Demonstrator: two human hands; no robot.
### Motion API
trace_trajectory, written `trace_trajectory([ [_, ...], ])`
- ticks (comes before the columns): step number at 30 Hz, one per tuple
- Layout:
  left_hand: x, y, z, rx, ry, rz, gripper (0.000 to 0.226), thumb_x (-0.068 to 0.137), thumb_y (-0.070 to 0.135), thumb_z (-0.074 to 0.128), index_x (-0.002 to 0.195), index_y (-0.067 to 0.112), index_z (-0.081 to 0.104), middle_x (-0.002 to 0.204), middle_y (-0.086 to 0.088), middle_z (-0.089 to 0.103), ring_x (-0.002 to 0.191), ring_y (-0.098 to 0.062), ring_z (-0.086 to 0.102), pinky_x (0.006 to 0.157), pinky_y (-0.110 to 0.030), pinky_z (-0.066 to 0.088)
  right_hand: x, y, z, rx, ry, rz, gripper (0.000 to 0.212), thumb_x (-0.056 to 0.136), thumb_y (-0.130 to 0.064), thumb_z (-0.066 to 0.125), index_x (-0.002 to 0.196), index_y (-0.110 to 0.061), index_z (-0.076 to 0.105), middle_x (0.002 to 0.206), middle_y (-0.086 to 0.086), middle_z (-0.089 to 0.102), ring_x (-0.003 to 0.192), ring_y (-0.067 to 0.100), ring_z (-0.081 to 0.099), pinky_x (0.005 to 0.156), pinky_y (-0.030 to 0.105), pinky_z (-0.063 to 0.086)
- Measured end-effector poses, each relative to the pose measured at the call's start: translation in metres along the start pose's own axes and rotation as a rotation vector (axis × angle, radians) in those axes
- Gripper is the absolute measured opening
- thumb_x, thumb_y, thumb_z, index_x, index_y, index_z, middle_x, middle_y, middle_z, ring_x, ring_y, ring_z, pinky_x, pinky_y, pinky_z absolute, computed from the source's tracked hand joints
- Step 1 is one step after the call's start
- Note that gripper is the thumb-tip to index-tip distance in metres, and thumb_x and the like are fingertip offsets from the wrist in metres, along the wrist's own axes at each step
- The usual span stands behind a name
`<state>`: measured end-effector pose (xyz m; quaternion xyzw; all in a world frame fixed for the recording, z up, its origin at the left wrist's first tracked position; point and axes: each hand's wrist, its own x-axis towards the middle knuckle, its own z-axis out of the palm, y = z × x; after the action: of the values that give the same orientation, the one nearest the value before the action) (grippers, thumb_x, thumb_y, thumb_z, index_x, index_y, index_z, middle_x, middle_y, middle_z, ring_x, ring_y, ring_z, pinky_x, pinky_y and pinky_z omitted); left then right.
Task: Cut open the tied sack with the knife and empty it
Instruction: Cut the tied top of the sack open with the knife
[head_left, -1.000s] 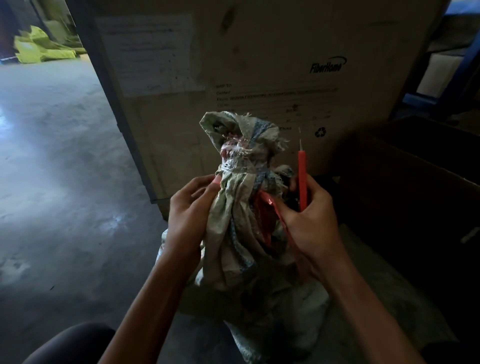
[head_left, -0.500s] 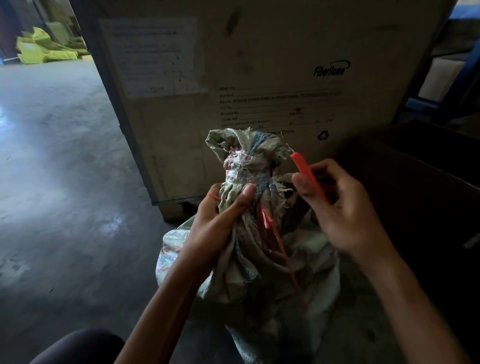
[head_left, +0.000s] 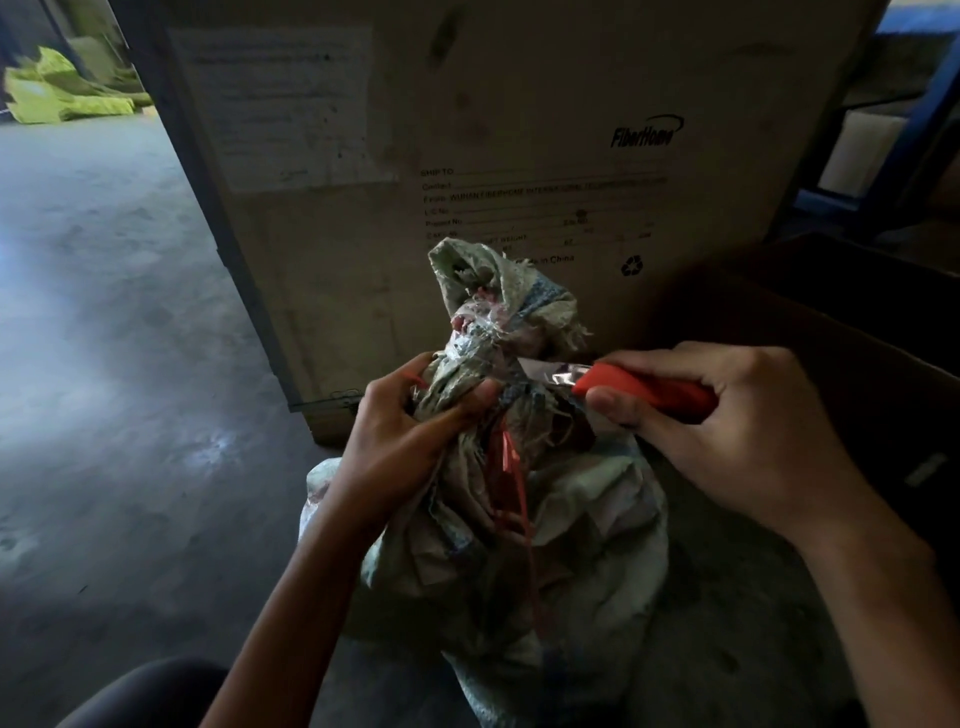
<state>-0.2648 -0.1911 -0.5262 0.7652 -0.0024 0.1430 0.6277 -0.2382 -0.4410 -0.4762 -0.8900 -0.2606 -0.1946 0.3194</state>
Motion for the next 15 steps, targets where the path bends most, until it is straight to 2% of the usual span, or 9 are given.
trace_trajectory([
  [1, 0.0001, -0.0017, 0.0019, 0.033, 0.014, 0.009, 0.026, 0.087, 0.037, 0.079, 0.105, 0.017, 0.076, 0.096, -0.005, 0.081, 0.089, -0.025, 0.079, 0.083, -0.05, 0.064, 0.0001, -0.0012, 0.001, -0.028, -0.003, 0.004, 0.058, 0.075, -0.082, 0.051, 0.112, -0.042, 0.071, 0.088, -0.023, 0.07, 0.083, -0.001, 0.066, 0.077, 0.04, 0.056],
  [3, 0.0006, -0.0032, 0.005, 0.104, 0.049, 0.013, 0.04, 0.08, 0.052, 0.078, 0.1, 0.018, 0.076, 0.091, -0.004, 0.081, 0.087, -0.025, 0.079, 0.082, -0.054, 0.063, 0.0002, -0.0019, 0.001, -0.081, -0.013, 0.02, 0.063, 0.072, -0.083, 0.048, 0.112, -0.04, 0.071, 0.093, -0.02, 0.073, 0.086, 0.003, 0.066, 0.083, 0.048, 0.054],
  [5, 0.0007, -0.005, 0.0065, 0.165, 0.076, 0.015, 0.052, 0.074, 0.064, 0.071, 0.096, 0.018, 0.076, 0.088, -0.002, 0.081, 0.083, -0.025, 0.079, 0.077, -0.053, 0.063, -0.0003, -0.0005, -0.0009, -0.127, -0.034, 0.031, 0.066, 0.071, -0.085, 0.046, 0.111, -0.04, 0.072, 0.098, -0.019, 0.074, 0.089, 0.005, 0.067, 0.086, 0.048, 0.052],
  [8, 0.0016, -0.0077, 0.008, 0.221, 0.096, 0.055, 0.057, 0.076, 0.068, 0.064, 0.092, 0.015, 0.076, 0.083, -0.002, 0.08, 0.079, -0.027, 0.078, 0.07, -0.053, 0.061, -0.0003, 0.0017, -0.0036, -0.123, -0.065, 0.045, 0.066, 0.07, -0.086, 0.046, 0.109, -0.04, 0.074, 0.104, -0.019, 0.075, 0.098, 0.004, 0.068, 0.092, 0.048, 0.051],
  [10, 0.0026, -0.009, 0.009, 0.254, 0.109, 0.073, 0.056, 0.078, 0.069, 0.062, 0.09, 0.016, 0.077, 0.079, -0.001, 0.079, 0.076, -0.025, 0.077, 0.067, -0.051, 0.061, 0.0002, 0.0024, -0.0045, -0.091, -0.089, 0.052, 0.066, 0.068, -0.086, 0.048, 0.108, -0.041, 0.074, 0.107, -0.02, 0.074, 0.103, 0.003, 0.068, 0.095, 0.048, 0.05],
  [13, 0.004, -0.0101, 0.0102, 0.29, 0.116, 0.082, 0.05, 0.079, 0.069, 0.06, 0.084, 0.022, 0.076, 0.074, 0.005, 0.077, 0.067, -0.011, 0.074, 0.061, -0.04, 0.061, -0.0004, 0.0037, -0.0061, -0.078, -0.125, 0.051, 0.066, 0.067, -0.088, 0.048, 0.107, -0.042, 0.074, 0.107, -0.021, 0.074, 0.104, 0.003, 0.067, 0.098, 0.047, 0.049],
  [15, 0.0038, -0.0098, 0.0116, 0.329, 0.122, 0.098, 0.048, 0.079, 0.07, 0.059, 0.077, 0.024, 0.073, 0.069, 0.006, 0.075, 0.061, -0.004, 0.067, 0.057, -0.034, 0.055, -0.0012, 0.0041, -0.0063, -0.101, -0.134, 0.045, 0.067, 0.067, -0.087, 0.046, 0.107, -0.041, 0.074, 0.108, -0.02, 0.074, 0.104, 0.005, 0.067, 0.098, 0.048, 0.048],
])
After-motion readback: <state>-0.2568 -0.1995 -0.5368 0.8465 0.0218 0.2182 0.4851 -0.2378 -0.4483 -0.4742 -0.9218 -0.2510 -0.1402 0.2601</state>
